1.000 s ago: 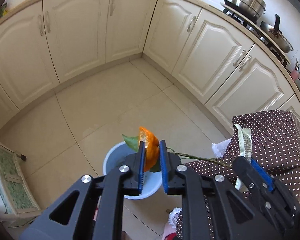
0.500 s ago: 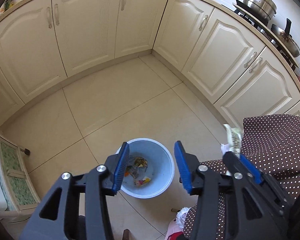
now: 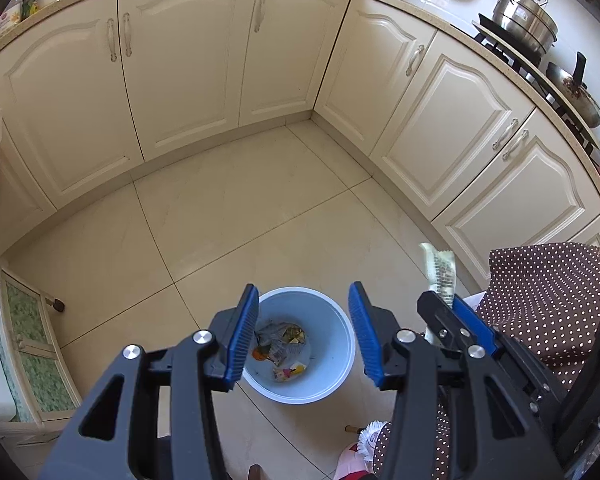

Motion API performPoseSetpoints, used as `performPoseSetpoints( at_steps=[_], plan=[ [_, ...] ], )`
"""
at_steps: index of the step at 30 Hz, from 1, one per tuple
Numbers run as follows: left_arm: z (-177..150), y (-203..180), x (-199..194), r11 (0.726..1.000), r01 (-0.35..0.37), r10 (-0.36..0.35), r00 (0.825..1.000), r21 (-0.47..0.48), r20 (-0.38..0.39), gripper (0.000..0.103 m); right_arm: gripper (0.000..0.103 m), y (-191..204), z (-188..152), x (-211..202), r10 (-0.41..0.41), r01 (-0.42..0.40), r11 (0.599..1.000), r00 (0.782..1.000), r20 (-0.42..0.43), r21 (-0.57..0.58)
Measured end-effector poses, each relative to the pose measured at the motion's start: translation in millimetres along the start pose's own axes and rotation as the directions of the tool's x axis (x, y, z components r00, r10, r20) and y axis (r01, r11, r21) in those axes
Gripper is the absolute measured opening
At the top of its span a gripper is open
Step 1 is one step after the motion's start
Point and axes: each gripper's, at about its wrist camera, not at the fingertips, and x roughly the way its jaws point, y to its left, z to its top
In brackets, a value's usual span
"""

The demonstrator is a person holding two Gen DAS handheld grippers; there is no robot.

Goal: Collect trash
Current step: 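Carry the peel and wrapper over the blue bin and open both tools, then move both tools back to the table toward the remaining trash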

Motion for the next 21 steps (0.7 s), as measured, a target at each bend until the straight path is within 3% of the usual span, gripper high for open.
performPoseSetpoints(
  at_steps=[3,13,21],
  plan=[
    [2,3,-4,1.000,-0.019,0.019,1.000,-0.007,0.015,0.046,0.049,-2,1,0,-0.012,0.012,1.000,1.000,0.010,0.008],
    [5,3,-24,1.000,-0.012,0.012,0.999,0.001,0.041,0.046,0.049,2,4,-20,-0.012,0.011,1.000,0.999,0.033,0.015],
    [1,-10,-61,1.000,0.002,-0.005,0.996,0.025,0.094,0.046,0.050,-3,7,-62,-0.020,0.017,0.999,0.995,0.100,0.030]
  ],
)
